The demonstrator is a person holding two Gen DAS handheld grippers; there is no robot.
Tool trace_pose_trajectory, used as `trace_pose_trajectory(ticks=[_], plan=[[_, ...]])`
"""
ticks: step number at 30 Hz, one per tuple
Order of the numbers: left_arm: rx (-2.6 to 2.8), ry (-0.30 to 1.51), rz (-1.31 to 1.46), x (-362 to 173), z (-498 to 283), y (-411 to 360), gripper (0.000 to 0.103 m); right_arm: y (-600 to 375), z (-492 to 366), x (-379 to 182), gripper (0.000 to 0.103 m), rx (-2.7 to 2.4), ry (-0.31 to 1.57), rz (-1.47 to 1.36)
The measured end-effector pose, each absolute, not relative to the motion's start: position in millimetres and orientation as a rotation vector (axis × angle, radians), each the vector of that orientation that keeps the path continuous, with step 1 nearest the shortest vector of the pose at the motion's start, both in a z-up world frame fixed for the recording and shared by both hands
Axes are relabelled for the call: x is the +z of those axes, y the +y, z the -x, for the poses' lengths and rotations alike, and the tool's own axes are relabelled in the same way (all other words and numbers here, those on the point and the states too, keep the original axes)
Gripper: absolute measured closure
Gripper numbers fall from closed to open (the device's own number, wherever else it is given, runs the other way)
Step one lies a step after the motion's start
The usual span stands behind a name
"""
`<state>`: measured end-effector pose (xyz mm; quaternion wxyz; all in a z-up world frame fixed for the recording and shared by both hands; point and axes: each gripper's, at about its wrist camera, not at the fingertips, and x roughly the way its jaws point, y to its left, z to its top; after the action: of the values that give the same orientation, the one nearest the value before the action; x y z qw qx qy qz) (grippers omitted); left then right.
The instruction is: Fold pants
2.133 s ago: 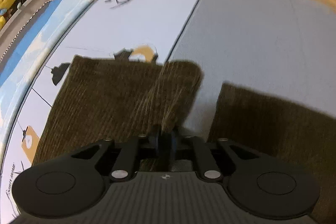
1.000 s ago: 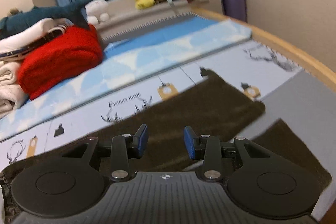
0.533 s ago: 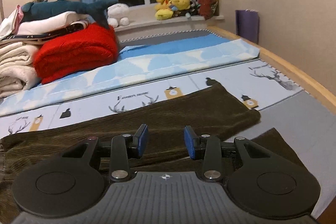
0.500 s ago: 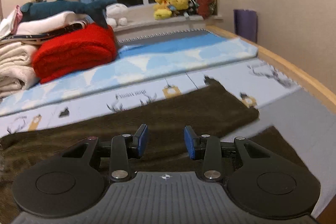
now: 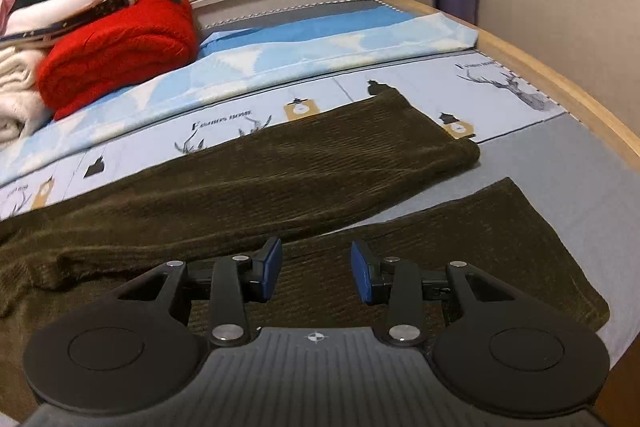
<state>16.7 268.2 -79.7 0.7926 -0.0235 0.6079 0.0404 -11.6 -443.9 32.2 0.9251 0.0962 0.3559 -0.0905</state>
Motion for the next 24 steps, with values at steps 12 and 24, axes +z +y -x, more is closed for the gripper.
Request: trace_pose_trajectory(ticks=[12, 24], plan=[[0.103, 1.152, -0.051, -42, -15, 252, 0.048, -429, -1, 27, 0.063, -0.141, 0.771, -0.112], [-0.052, 0.993, -0.071, -20, -15, 227, 0.043, -417, -4, 22, 0.063, -0.121, 0.785, -0.006]])
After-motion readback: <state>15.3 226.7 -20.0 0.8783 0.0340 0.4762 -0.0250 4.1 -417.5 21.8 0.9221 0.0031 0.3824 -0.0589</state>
